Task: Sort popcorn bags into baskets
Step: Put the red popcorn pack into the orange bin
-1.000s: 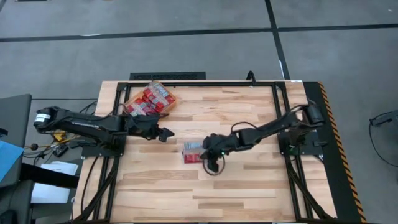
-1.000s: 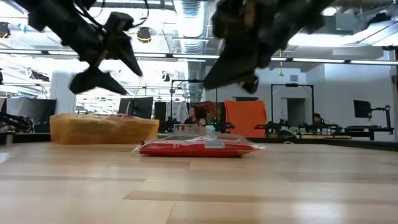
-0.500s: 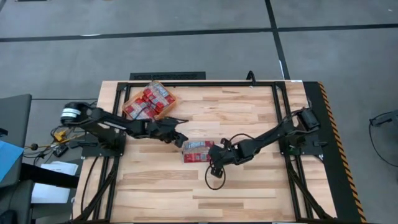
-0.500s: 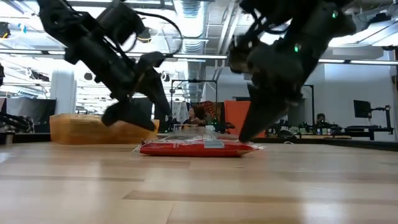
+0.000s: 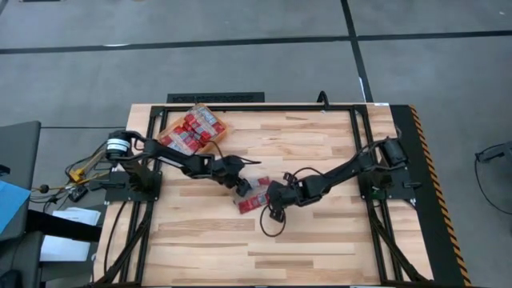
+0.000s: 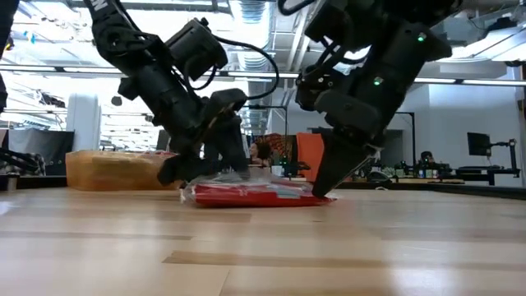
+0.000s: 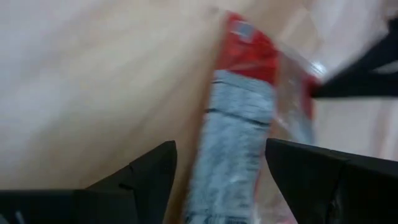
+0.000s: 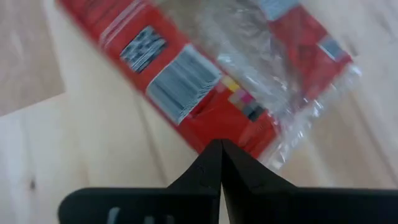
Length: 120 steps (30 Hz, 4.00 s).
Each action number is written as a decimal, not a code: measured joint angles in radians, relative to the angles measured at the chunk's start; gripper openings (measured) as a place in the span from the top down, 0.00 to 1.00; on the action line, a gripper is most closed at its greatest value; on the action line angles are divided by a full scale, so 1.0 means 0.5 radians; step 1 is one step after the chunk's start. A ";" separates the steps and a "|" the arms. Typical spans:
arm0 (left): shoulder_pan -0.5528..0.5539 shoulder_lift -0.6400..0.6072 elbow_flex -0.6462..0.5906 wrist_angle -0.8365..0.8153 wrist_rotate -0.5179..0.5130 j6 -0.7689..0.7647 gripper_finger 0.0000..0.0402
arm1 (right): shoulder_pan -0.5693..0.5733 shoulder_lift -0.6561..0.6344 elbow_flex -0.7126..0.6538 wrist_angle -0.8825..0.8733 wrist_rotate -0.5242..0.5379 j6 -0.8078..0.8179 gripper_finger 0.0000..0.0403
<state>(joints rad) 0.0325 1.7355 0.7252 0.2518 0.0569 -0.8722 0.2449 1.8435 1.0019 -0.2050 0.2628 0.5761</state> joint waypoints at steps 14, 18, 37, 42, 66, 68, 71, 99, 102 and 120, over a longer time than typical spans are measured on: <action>-0.053 0.006 -0.002 0.115 0.309 -0.066 0.40 | -0.153 0.020 -0.002 0.143 -0.010 -0.172 0.96; -0.084 0.006 -0.002 0.137 0.279 -0.132 0.40 | -0.177 0.020 -0.002 0.176 -0.009 -0.181 0.94; -0.265 0.006 -0.002 0.212 -0.156 -0.451 0.86 | -0.193 -0.020 -0.006 0.263 -0.003 -0.234 0.95; -0.290 0.006 -0.002 0.214 -0.260 -0.519 0.98 | -0.173 -0.210 -0.005 0.154 -0.004 -0.233 0.92; -0.302 0.015 -0.002 0.228 -0.240 -0.580 0.70 | 0.090 0.041 -0.047 -0.010 0.113 0.160 0.95; -0.302 0.034 -0.002 0.208 -0.203 -0.601 0.63 | 0.071 0.045 -0.050 0.033 0.115 0.117 0.96; -0.302 0.102 -0.001 0.191 -0.190 -0.656 0.54 | 0.027 0.030 -0.050 0.060 0.075 0.093 0.96; -0.320 0.226 -0.004 0.507 -0.208 -0.754 0.78 | -0.072 0.097 -0.023 0.288 -0.042 -0.085 0.94; -0.320 0.213 -0.004 0.536 -0.151 -0.760 0.89 | -0.050 0.029 0.008 0.195 -0.048 -0.176 0.96; -0.325 -0.709 -0.016 -0.069 -0.806 -0.968 0.98 | 0.261 -1.096 0.066 -0.761 0.546 -0.101 0.96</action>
<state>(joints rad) -0.1299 1.3810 0.7172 0.2172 -0.3460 -1.3563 0.3757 1.2957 1.0351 -0.5857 0.5359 0.5256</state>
